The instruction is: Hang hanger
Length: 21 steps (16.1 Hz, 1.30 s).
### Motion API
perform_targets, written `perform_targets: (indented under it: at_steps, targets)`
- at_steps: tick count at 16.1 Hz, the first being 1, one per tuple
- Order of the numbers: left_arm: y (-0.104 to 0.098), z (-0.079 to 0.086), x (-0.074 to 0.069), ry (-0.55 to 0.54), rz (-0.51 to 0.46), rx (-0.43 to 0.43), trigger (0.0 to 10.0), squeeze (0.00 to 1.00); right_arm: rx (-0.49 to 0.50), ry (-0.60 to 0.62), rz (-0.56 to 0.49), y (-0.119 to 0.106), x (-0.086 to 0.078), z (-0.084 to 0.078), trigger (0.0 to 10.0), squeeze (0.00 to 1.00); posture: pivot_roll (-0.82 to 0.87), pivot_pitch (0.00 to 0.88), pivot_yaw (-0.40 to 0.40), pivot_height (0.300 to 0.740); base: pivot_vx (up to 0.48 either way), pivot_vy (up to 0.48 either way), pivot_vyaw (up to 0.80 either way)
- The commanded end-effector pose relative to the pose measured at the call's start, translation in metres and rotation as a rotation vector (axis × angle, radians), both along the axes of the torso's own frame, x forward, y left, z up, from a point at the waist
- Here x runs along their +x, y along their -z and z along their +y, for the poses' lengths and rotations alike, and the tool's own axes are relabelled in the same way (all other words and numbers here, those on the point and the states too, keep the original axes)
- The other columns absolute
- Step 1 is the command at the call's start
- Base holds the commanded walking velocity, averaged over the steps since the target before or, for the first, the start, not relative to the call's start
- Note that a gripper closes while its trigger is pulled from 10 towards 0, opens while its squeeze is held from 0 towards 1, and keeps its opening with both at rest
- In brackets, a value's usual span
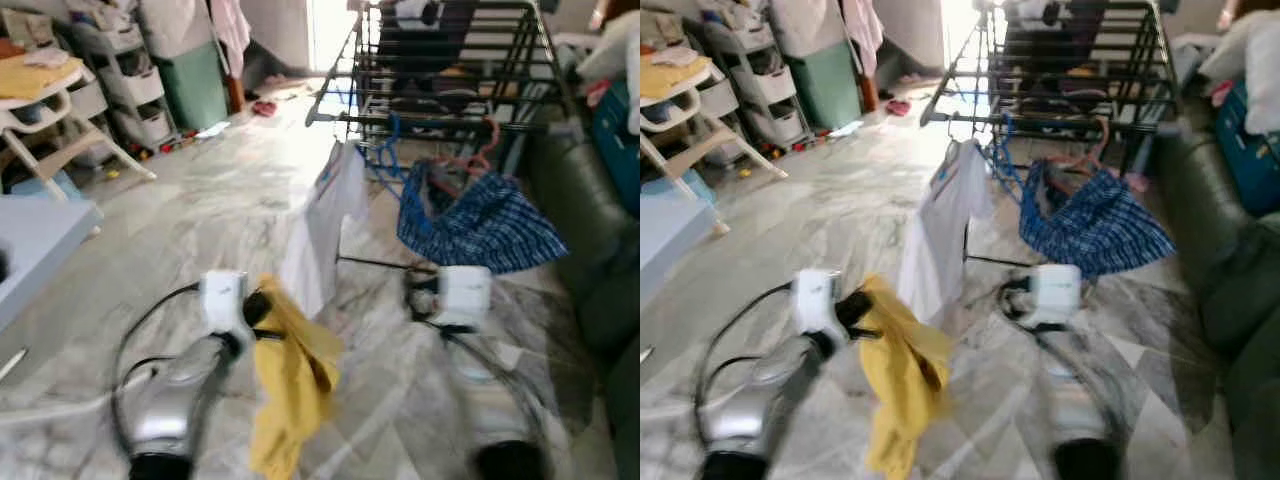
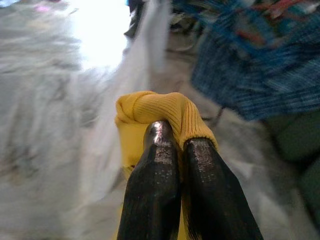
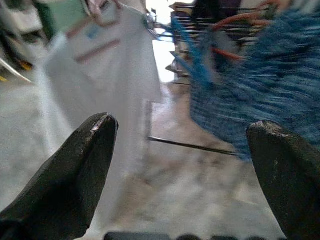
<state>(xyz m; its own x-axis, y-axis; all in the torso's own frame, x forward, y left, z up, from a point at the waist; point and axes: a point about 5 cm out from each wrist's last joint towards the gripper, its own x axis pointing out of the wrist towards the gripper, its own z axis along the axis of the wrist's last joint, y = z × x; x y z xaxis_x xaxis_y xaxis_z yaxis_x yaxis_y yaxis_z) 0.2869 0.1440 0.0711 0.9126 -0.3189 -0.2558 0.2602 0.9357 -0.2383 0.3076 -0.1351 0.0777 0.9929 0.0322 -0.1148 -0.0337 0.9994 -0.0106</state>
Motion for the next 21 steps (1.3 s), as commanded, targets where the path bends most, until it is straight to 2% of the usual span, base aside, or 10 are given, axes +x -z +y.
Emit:
perform_targets:
  at_steps: [1,5,10,19,21]
  targets:
    - [-0.0084,-0.0039,0.0049,0.008,-0.042,-0.002,10.0,0.00,-0.019,0.018,-0.001,0.0001,0.0013,-0.0083,10.0,0.00,-0.07,0.000,0.079,0.740,0.382,0.000,0.00]
    - [-0.0085,-0.0049,0.0055,0.008,-0.043,0.002,10.0,0.00,-0.038,-0.004,-0.019,-0.0027,0.0027,-0.0075,10.0,0.00,-0.07,0.000,0.077,0.740,0.382,0.000,0.00]
    - [-0.0083,-0.0061,0.0040,0.009,-0.045,0.001,10.0,0.00,-0.037,-0.004,-0.027,-0.0034,0.0029,-0.0059,10.0,0.00,-0.07,0.000,0.077,0.740,0.381,0.000,0.60]
    - [-0.0077,-0.0085,0.0045,0.016,-0.043,0.000,10.0,0.00,-0.040,0.008,-0.038,-0.0059,0.0045,-0.0067,10.0,0.00,-0.07,0.000,0.079,0.740,0.362,0.285,0.00]
    - [-0.0067,-0.0089,0.0042,0.017,-0.039,0.002,10.0,0.00,-0.037,0.008,-0.038,-0.0049,0.0036,-0.0062,10.0,0.00,-0.07,0.000,0.077,0.740,0.317,0.358,-0.80]
